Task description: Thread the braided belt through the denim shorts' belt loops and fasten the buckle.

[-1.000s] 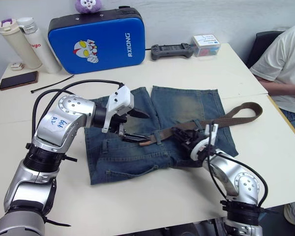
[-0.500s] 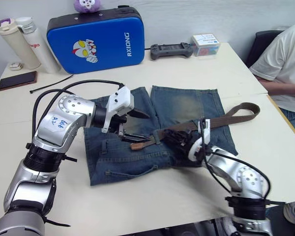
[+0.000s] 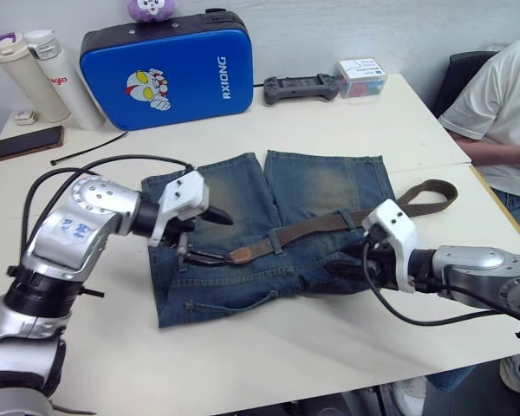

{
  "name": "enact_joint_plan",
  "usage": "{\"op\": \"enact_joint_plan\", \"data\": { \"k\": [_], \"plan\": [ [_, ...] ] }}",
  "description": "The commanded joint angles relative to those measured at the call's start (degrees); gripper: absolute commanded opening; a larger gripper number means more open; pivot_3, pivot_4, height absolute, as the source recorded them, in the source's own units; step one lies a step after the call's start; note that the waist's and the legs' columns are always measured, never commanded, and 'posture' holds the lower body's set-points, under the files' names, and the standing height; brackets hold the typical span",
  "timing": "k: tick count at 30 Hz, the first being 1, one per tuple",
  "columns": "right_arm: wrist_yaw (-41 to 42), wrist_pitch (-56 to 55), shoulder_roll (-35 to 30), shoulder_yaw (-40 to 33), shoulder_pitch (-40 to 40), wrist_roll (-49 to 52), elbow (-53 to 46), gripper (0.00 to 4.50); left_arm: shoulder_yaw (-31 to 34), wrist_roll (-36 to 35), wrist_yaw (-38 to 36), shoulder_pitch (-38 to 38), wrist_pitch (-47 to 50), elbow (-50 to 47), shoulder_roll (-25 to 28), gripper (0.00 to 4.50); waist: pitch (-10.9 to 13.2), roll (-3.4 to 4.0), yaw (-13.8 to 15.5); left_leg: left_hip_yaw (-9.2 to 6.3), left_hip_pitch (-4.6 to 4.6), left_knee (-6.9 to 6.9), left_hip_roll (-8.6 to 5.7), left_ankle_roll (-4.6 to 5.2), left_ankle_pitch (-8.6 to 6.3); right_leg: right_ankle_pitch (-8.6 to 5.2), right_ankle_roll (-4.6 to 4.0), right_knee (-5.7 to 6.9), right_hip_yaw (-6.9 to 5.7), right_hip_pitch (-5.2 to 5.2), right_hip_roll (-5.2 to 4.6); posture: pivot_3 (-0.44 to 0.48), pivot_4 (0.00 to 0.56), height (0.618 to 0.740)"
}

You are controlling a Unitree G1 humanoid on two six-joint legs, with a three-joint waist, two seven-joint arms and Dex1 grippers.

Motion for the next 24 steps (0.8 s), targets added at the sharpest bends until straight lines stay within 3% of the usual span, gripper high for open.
{"op": "enact_joint_plan", "data": {
  "k": [1,3,7,11,19,22,24],
  "plan": [
    [8.1,-4.1,-1.0,1.6,-0.9,-7.5,-0.3,1.06,2.4,0.2,-2.1,2.2,-4.4,-2.4,2.0,4.50,0.0,0.00,0.2,0.00,0.00,0.01,0.00,0.01,0.00,0.00,0.00,-0.02,0.00,0.01,-0.01,0.000,0.150,0.740],
    [10.1,-5.4,0.2,2.6,-0.8,-11.3,1.7,0.05,1.6,1.2,-2.0,4.3,-7.1,-3.3,1.8,4.50,0.0,0.00,0.7,0.01,0.00,0.02,-0.03,0.03,-0.02,0.00,0.00,-0.04,0.01,0.03,-0.04,0.000,0.150,0.740],
    [10.8,-7.1,4.0,4.3,-1.0,-17.6,5.3,0.02,0.2,3.8,1.3,5.7,-10.7,-3.4,-1.3,4.50,0.0,-0.02,1.6,0.02,0.00,0.05,-0.02,0.02,-0.01,0.02,-0.02,-0.02,0.01,0.03,-0.04,0.000,0.150,0.740],
    [9.1,-4.6,6.4,6.8,-2.1,-24.4,8.1,0.02,-2.7,12.0,7.8,4.4,-19.8,0.4,-6.9,4.50,0.0,-0.03,2.8,0.03,-0.01,0.16,-0.05,0.02,-0.01,0.03,-0.03,0.05,0.01,0.02,-0.04,0.000,0.150,0.740],
    [7.2,1.0,10.9,3.9,-1.9,-25.8,7.5,0.02,-8.0,23.0,13.1,3.1,-32.0,8.0,-13.1,4.50,0.0,-0.12,2.8,0.04,0.01,0.19,-0.05,0.01,-0.01,0.05,-0.05,0.08,0.00,0.05,-0.03,0.000,0.150,0.740],
    [7.0,2.4,11.6,3.2,-1.8,-26.2,7.0,0.00,-7.7,22.4,13.5,1.9,-31.0,9.0,-15.3,3.58,0.0,-0.12,2.8,0.03,0.01,0.19,-0.05,0.01,0.00,0.05,-0.05,0.11,0.00,0.04,-0.02,0.000,0.150,0.740],
    [6.1,4.1,12.2,2.1,-1.4,-26.1,5.8,0.00,-8.1,23.1,13.4,1.3,-31.9,10.2,-16.0,2.72,0.0,-0.14,2.8,0.04,0.01,0.23,-0.05,0.01,0.00,0.05,-0.05,0.12,0.00,0.05,-0.02,0.000,0.150,0.740]
  ]
}}
